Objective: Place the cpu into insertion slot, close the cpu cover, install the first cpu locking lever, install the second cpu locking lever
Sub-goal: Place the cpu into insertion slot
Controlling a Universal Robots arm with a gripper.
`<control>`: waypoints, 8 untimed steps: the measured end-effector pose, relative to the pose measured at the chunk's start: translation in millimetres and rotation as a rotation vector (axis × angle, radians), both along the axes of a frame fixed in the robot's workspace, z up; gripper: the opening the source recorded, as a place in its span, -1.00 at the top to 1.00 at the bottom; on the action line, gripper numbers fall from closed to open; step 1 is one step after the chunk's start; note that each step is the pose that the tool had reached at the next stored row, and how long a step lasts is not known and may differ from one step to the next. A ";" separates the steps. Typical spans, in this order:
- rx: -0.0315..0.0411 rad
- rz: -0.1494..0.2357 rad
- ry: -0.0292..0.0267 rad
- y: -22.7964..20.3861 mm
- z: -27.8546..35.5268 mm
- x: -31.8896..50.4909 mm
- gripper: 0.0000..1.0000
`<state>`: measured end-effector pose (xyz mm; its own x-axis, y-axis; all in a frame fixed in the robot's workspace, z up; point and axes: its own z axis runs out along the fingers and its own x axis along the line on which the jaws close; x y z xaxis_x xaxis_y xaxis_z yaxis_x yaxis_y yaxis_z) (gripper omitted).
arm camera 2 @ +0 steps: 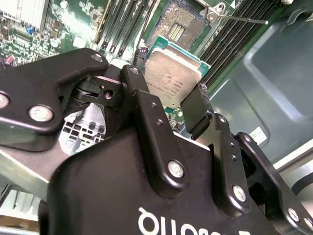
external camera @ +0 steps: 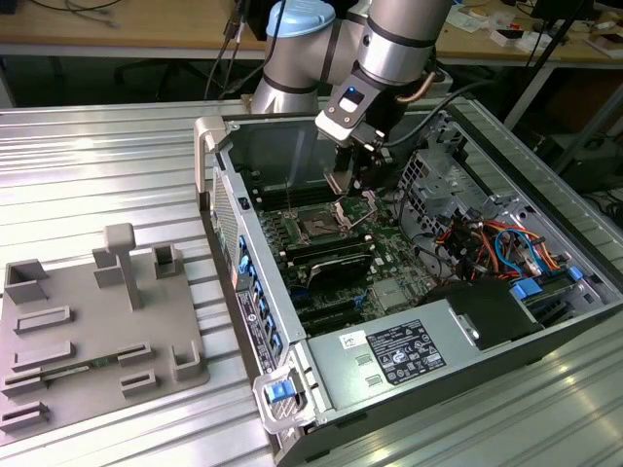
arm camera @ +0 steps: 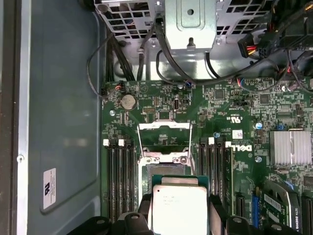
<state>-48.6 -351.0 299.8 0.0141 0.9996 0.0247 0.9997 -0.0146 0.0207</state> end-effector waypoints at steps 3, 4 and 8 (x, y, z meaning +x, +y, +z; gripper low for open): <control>0.0001 -0.003 0.0004 0.0 -2.6 0.0 -0.09; 0.0000 -0.004 0.0005 -0.1 -3.3 0.0 -0.09; 0.0001 -0.008 0.0009 0.0 -6.9 0.0 -0.09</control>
<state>-48.5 -351.0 292.9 0.0219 0.9995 0.0247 0.9996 -0.0224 0.0197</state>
